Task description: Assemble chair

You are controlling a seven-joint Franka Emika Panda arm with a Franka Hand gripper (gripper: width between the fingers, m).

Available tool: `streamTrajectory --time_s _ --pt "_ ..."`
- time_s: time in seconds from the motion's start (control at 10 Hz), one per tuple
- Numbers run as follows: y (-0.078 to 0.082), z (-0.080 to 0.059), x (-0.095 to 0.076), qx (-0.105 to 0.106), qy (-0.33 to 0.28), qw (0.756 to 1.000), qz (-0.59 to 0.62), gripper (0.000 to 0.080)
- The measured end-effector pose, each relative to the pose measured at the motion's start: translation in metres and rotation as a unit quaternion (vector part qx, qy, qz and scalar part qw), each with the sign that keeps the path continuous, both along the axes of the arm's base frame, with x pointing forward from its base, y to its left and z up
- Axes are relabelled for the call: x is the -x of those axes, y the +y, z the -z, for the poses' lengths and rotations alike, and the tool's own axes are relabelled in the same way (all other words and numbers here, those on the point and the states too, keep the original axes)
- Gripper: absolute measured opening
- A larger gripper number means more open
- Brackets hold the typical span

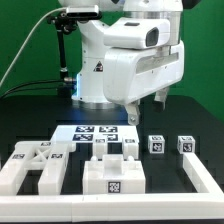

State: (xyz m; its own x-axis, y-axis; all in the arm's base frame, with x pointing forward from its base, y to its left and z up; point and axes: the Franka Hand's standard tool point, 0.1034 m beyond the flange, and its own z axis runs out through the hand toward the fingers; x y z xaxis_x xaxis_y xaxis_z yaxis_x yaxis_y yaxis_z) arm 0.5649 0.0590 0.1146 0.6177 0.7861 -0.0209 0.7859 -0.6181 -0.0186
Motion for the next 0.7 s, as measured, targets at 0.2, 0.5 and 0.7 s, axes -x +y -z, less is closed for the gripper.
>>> streamTrajectory --time_s 0.2,0.5,0.7 --pt "0.0000 0.0001 0.0000 0.000 0.000 1.000 0.000 0.0649" --pt "0.0000 0.0004 0.0002 0.000 0.000 1.000 0.000 0.0649" --pt "0.0000 0.0006 0.0002 0.000 0.001 1.000 0.004 0.0649"
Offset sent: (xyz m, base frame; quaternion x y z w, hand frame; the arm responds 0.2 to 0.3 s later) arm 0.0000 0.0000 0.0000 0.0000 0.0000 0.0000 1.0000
